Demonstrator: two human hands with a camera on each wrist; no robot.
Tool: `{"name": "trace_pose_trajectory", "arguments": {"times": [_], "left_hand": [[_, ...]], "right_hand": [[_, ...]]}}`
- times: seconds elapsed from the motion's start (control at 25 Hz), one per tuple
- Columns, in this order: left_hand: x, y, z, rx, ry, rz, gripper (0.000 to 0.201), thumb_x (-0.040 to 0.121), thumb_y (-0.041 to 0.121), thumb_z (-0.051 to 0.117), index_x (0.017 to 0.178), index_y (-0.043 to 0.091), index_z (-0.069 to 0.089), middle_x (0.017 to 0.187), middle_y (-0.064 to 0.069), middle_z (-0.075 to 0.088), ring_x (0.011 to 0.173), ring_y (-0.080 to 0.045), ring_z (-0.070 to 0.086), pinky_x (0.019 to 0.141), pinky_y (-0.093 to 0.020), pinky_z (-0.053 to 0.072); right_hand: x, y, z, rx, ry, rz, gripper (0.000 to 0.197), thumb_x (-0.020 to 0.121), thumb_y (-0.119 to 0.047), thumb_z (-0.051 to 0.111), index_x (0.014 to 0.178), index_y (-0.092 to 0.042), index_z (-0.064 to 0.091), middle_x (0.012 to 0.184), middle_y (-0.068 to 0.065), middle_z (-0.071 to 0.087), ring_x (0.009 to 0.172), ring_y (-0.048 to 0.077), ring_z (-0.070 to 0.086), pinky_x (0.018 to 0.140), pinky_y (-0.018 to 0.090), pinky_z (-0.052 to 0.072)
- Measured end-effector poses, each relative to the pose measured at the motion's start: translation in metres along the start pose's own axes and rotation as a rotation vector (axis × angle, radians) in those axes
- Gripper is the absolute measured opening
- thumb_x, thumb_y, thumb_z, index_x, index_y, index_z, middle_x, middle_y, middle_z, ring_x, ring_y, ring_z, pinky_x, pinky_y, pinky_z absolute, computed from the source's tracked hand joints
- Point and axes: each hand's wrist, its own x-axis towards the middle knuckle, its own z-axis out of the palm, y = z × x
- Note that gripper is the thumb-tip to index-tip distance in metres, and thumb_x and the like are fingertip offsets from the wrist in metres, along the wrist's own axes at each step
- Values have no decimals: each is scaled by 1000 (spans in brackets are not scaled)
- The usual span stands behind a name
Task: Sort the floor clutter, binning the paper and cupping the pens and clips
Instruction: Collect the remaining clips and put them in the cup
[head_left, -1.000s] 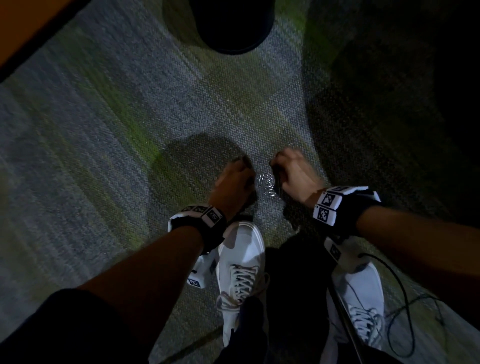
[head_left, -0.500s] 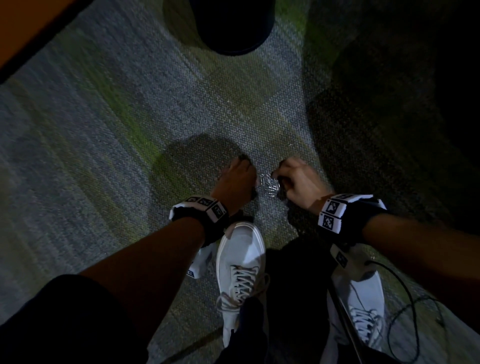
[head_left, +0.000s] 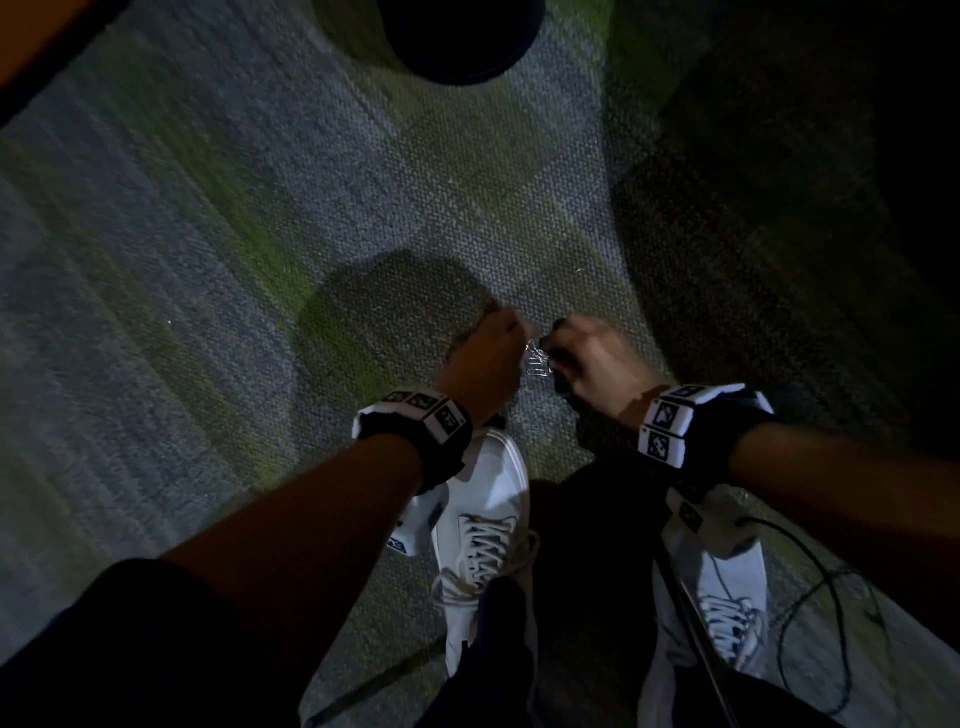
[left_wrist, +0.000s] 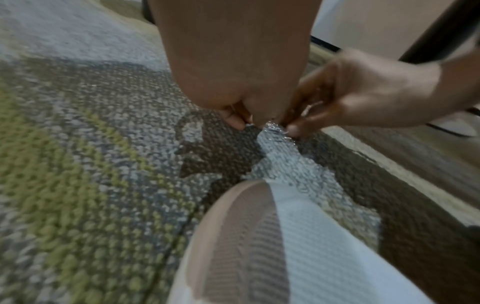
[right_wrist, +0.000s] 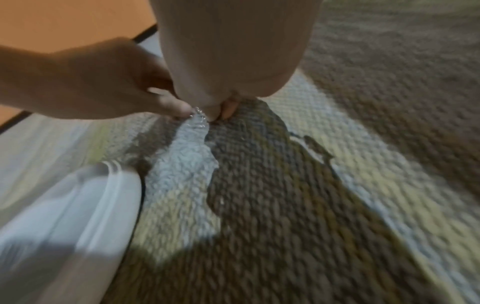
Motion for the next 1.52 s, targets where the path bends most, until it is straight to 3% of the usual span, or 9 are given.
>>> {"name": "trace_pose_trajectory", "arguments": {"times": [0.16,0.32,0.48,0.64,0.92,1.04,1.16,1.36,1.52], "left_hand": [[1,-3,-13,-159,100,-60,26,86,10,60,112,4,62,110,-15,57,97,-31,57,81,-40,52],[-3,-11,-20,67,-8,66,65,70,36,79,123,6,58,124,-16,52,118,-35,47,94,-44,47],[2,0,-7,-31,29,57,50,69,20,81,113,2,65,115,-20,60,111,-24,43,91,-38,40],[8,8,-8,-72,-66,-19,32,85,11,69,116,3,65,118,-19,58,113,-33,54,94,-38,40],[-3,7,-15,-45,-50,-35,62,75,27,80,129,6,57,126,-17,53,120,-34,49,95,-42,44],[1,19,-8,-131,-53,-63,54,79,15,77,128,4,58,128,-19,52,118,-33,52,98,-36,40],[5,19,-13,-220,-39,-51,45,76,4,76,119,-1,64,114,-22,58,102,-36,59,90,-39,46],[1,3,-27,-96,-32,10,69,69,25,83,129,3,56,120,-20,54,113,-35,52,92,-38,44],[8,18,-20,58,-137,19,74,71,36,81,134,10,52,128,-15,48,123,-32,43,99,-38,40]], "right_hand": [[-3,15,-19,160,177,165,15,86,-14,67,99,-10,73,100,9,68,95,27,65,91,32,50],[-25,33,-23,49,63,204,46,79,-28,79,117,-8,65,112,11,58,108,28,56,99,37,47],[-13,19,-10,-65,9,69,40,79,-23,77,113,-7,65,105,13,59,101,34,58,88,38,48],[9,7,-17,-9,-22,56,25,84,-23,73,103,-7,69,99,12,62,91,33,63,78,39,52],[-22,34,-24,-2,-5,105,43,79,-28,79,113,-5,66,106,13,60,101,31,60,91,38,51],[-7,24,-16,-22,-14,57,28,81,-20,75,105,-7,66,102,12,59,96,32,60,85,39,51],[5,15,-15,12,-23,34,18,86,-20,69,102,-11,69,98,8,61,90,29,63,78,41,53],[-16,29,-23,74,36,130,35,82,-28,77,109,-5,71,102,11,66,94,30,66,87,39,53],[-31,38,-27,50,-59,113,52,73,-31,84,115,-6,67,105,12,61,98,29,61,87,39,52]]}}
